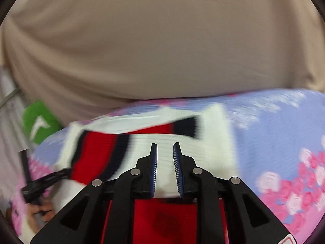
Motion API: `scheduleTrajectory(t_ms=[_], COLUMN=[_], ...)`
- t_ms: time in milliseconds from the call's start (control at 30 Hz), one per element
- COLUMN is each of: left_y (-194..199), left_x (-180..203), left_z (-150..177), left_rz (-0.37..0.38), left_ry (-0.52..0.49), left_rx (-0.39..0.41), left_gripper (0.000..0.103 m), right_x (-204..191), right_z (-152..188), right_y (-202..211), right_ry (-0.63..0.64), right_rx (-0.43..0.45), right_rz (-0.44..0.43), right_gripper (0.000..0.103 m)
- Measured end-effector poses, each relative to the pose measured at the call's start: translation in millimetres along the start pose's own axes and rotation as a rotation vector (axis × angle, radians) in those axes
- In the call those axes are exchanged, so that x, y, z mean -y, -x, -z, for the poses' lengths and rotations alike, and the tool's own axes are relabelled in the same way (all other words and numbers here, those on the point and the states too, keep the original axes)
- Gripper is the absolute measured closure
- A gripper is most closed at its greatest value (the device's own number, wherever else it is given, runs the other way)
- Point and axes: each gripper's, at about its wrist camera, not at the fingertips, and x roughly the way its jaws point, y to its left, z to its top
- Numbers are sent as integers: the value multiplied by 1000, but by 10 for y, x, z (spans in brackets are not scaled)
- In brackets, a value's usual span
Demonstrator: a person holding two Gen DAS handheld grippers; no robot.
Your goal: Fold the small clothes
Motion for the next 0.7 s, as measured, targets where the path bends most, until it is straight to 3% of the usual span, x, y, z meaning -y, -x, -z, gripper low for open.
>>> scheduleTrajectory(t_ms=[33, 100, 200, 300, 400, 500, 567, 600, 700], left_y=[-2, -11, 7, 44, 46, 50, 56, 30, 38], left_x=[-10, -52, -101, -135, -166, -164, -168, -162, -163], left_z=[15, 18, 23, 17, 27, 37, 44, 27, 32], left_rz=[5, 16, 27, 37, 46, 44, 43, 41, 40], left_ry=[5, 17, 24, 29, 36, 34, 35, 36, 34], left_rx=[-1, -2, -4, -6, -7, -7, -7, -8, -7], left_gripper=[93, 93, 93, 93, 93, 93, 93, 93, 94], right_x=[-250, -579, -1087, -1393, -1564, -1627, -1637, -1631, -1660], right_z=[-58, -77, -109, -223, -304, -333, -321, -361, -587], right_y=[-187, -488, -1132, -1593, -1872, -2117, -2196, -2210, -2084], right_ry=[36, 79, 139, 168, 212, 234, 275, 274, 250], right_rx=[-39, -98, -188, -212, -210, -266, -292, -299, -205], right_rz=[-73, -175, -234, -233, -196, -175, -132, -141, -178], right_gripper=[73, 64, 63, 62, 44, 41, 65, 96, 96])
